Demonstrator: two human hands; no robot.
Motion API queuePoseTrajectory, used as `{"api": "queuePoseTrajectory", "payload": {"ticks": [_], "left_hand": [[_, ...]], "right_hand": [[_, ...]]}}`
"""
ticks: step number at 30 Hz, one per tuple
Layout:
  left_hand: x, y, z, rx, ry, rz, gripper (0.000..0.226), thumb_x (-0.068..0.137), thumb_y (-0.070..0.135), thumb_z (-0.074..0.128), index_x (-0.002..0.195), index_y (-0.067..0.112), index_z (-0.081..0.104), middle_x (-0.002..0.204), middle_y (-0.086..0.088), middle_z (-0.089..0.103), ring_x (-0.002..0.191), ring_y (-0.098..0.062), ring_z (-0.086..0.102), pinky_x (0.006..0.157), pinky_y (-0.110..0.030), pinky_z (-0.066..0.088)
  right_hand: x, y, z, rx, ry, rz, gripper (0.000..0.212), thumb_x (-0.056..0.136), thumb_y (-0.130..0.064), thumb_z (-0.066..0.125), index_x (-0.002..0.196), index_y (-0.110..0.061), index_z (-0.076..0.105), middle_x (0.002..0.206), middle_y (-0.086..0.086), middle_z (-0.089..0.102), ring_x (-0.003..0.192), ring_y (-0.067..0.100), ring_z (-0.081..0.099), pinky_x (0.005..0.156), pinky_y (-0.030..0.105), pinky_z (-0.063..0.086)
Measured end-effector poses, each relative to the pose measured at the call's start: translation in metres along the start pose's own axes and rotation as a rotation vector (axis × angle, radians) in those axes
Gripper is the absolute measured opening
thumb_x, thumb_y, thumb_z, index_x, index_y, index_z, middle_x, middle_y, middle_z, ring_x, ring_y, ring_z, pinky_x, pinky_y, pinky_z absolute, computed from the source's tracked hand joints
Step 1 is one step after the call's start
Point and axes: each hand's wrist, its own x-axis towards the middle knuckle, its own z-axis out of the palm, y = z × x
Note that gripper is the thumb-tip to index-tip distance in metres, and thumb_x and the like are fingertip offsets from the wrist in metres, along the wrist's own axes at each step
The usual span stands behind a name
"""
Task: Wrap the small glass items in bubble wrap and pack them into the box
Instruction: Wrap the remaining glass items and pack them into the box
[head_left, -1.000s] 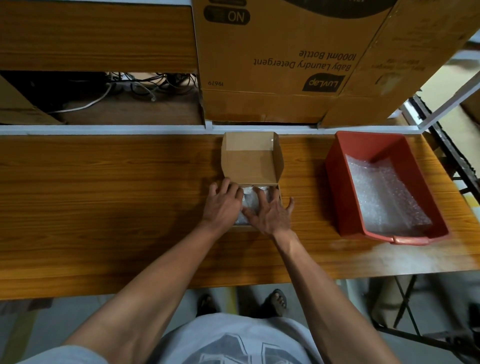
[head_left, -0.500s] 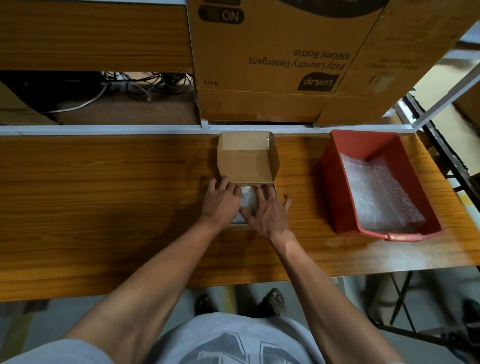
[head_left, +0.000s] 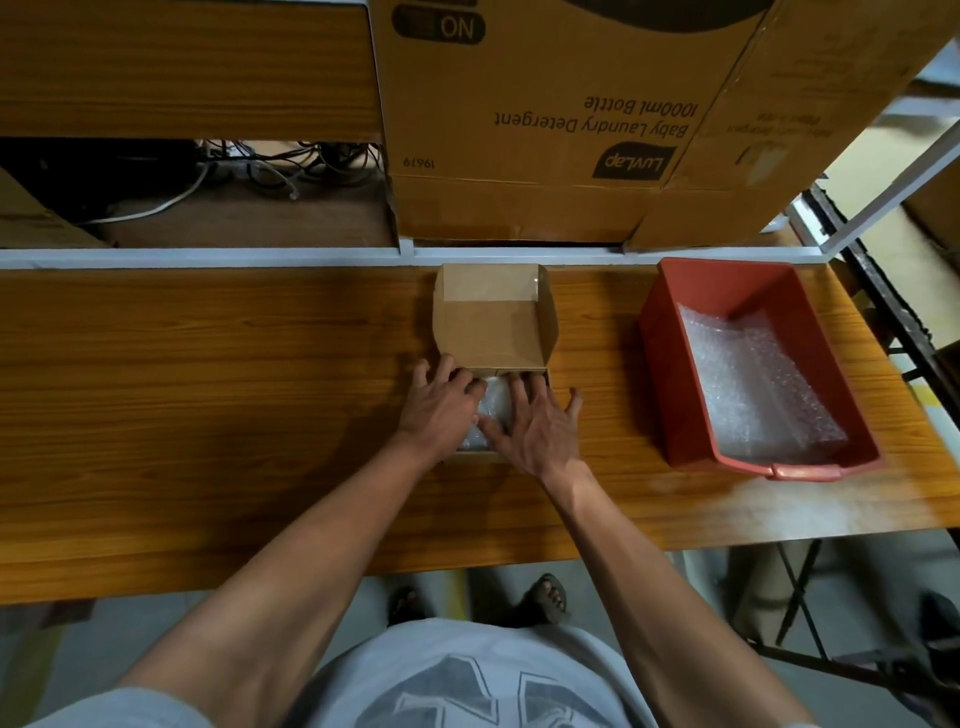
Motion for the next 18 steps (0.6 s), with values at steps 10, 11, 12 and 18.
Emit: {"api": "queuePoseTrajectory", "payload": {"ticks": [10, 11, 12, 18], "left_hand": [[-0.005, 0.0, 0.0, 0.023, -0.02, -0.067, 0.046, 0.101, 0.041, 0.055, 0.142, 0.019, 0.055, 0.141, -0.005, 0.062, 0.145, -0.031, 0.032, 0.115, -0.06, 0.025], [-0.004, 0.0, 0.0, 0.026, -0.024, -0.071, 0.046, 0.101, 0.042, 0.055, 0.141, 0.019, 0.055, 0.141, -0.006, 0.063, 0.145, -0.032, 0.031, 0.116, -0.061, 0.024], [-0.004, 0.0, 0.0, 0.029, -0.029, -0.073, 0.046, 0.101, 0.042, 0.056, 0.141, 0.019, 0.055, 0.14, -0.006, 0.063, 0.146, -0.032, 0.031, 0.117, -0.061, 0.023], [-0.008, 0.004, -0.002, 0.022, 0.018, -0.076, 0.052, 0.1, 0.039, 0.06, 0.147, 0.021, 0.051, 0.146, -0.007, 0.054, 0.143, -0.032, 0.033, 0.115, -0.06, 0.026]], "right_hand": [[-0.008, 0.0, 0.003, 0.001, 0.05, -0.001, 0.091, 0.096, -0.085, 0.02, 0.16, -0.02, 0.029, 0.163, 0.011, 0.031, 0.144, 0.03, 0.043, 0.114, 0.065, 0.029], [-0.007, 0.0, 0.002, -0.007, 0.039, -0.006, 0.091, 0.096, -0.085, 0.019, 0.159, -0.021, 0.029, 0.163, 0.011, 0.03, 0.144, 0.03, 0.044, 0.114, 0.065, 0.029], [-0.006, 0.0, 0.002, -0.014, 0.026, -0.009, 0.09, 0.096, -0.085, 0.019, 0.159, -0.021, 0.029, 0.163, 0.012, 0.028, 0.143, 0.031, 0.044, 0.114, 0.065, 0.028], [-0.014, 0.001, 0.002, -0.023, 0.098, -0.015, 0.079, 0.098, -0.079, 0.029, 0.15, -0.021, 0.04, 0.151, 0.013, 0.039, 0.135, 0.033, 0.045, 0.112, 0.065, 0.034]]}}
